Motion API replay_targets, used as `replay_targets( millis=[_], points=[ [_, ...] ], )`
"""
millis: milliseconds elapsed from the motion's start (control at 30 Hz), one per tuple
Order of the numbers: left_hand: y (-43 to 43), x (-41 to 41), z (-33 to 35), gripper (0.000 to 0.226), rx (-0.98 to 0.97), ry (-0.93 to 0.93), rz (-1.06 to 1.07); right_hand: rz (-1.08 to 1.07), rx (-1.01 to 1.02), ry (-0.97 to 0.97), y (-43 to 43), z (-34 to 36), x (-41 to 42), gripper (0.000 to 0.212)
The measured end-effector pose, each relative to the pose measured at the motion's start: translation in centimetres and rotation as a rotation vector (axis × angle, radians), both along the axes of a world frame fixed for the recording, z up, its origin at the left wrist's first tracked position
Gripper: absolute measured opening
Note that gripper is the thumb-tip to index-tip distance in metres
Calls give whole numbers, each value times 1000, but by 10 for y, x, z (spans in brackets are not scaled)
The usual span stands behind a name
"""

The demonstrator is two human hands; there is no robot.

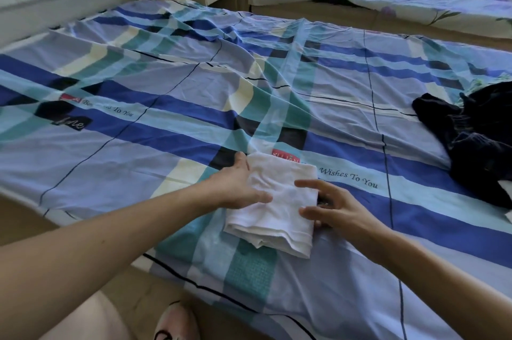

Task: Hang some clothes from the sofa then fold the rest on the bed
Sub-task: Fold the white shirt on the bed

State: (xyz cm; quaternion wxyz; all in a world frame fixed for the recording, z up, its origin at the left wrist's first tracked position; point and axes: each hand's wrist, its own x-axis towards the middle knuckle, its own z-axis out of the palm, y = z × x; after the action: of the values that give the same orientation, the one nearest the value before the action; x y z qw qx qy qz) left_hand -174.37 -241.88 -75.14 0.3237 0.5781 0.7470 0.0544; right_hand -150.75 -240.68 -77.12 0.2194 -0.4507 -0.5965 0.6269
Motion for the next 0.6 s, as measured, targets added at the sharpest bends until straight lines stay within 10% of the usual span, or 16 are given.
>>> replay_targets(
  millis=[233, 600],
  points=[
    [-9, -5, -3, 54, -47, -563, 113, -20, -81, 61, 3, -4, -22, 70],
    [28, -152, 68, 48, 151, -628, 86, -81, -60, 326, 32, 36, -165, 84]
  ],
)
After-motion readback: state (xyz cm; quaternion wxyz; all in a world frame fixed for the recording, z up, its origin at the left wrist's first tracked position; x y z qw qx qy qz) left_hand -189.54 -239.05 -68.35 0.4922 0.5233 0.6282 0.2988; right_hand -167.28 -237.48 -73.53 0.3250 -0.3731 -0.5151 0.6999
